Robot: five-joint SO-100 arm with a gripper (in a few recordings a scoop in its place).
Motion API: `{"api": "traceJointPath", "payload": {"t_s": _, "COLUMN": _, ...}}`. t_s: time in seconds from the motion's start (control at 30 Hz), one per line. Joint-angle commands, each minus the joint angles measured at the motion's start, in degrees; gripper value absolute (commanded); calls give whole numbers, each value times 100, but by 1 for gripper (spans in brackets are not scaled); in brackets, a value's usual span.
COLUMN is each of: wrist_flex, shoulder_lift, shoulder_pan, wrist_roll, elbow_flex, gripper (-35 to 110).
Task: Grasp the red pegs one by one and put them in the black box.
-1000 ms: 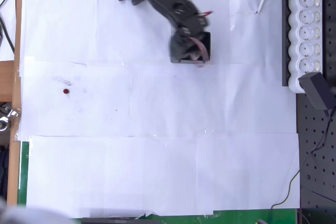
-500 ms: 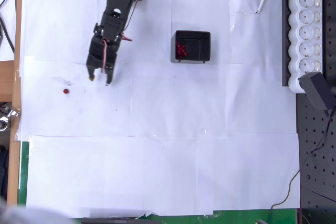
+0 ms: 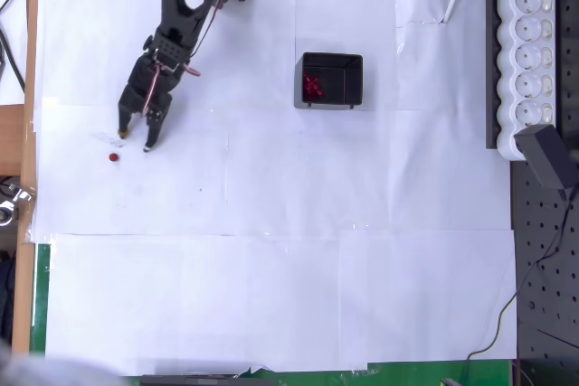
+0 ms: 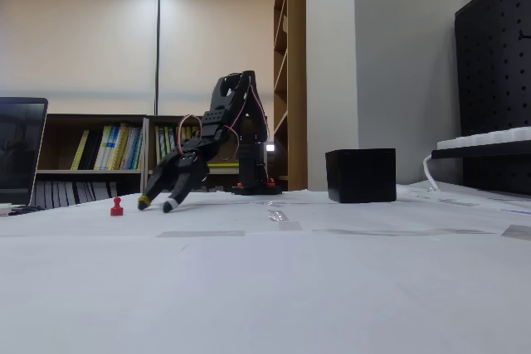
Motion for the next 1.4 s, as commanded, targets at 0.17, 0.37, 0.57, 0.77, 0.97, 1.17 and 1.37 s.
{"api": "traceJointPath", "payload": {"t_s": 0.17, "wrist_flex": -185, "shoulder_lift": 554, "shoulder_pan": 114, "wrist_roll": -149, "elbow_flex": 817, "gripper": 19}}
{"api": "traceJointPath", "payload": {"t_s": 0.37, "wrist_flex": -158, "shoulder_lift": 896, "shoulder_pan": 158, "wrist_roll": -193, "elbow_flex": 1274, "gripper": 19}}
{"api": "traceJointPath", "payload": {"t_s": 0.57, "wrist_flex": -149, "shoulder_lift": 1063, "shoulder_pan": 193, "wrist_roll": -176, "elbow_flex": 1494, "gripper": 19}}
{"api": "traceJointPath", "payload": {"t_s": 0.77, "wrist_flex": -97, "shoulder_lift": 1055, "shoulder_pan": 185, "wrist_roll": -185, "elbow_flex": 1459, "gripper": 19}}
{"api": "traceJointPath", "payload": {"t_s": 0.97, "wrist_flex": -70, "shoulder_lift": 1037, "shoulder_pan": 149, "wrist_roll": -193, "elbow_flex": 1406, "gripper": 19}}
{"api": "traceJointPath", "payload": {"t_s": 1.17, "wrist_flex": -35, "shoulder_lift": 976, "shoulder_pan": 141, "wrist_roll": -141, "elbow_flex": 1292, "gripper": 5}}
{"api": "traceJointPath", "payload": {"t_s": 1.37, "wrist_flex": 255, "shoulder_lift": 879, "shoulder_pan": 114, "wrist_roll": -158, "elbow_flex": 1292, "gripper": 0}}
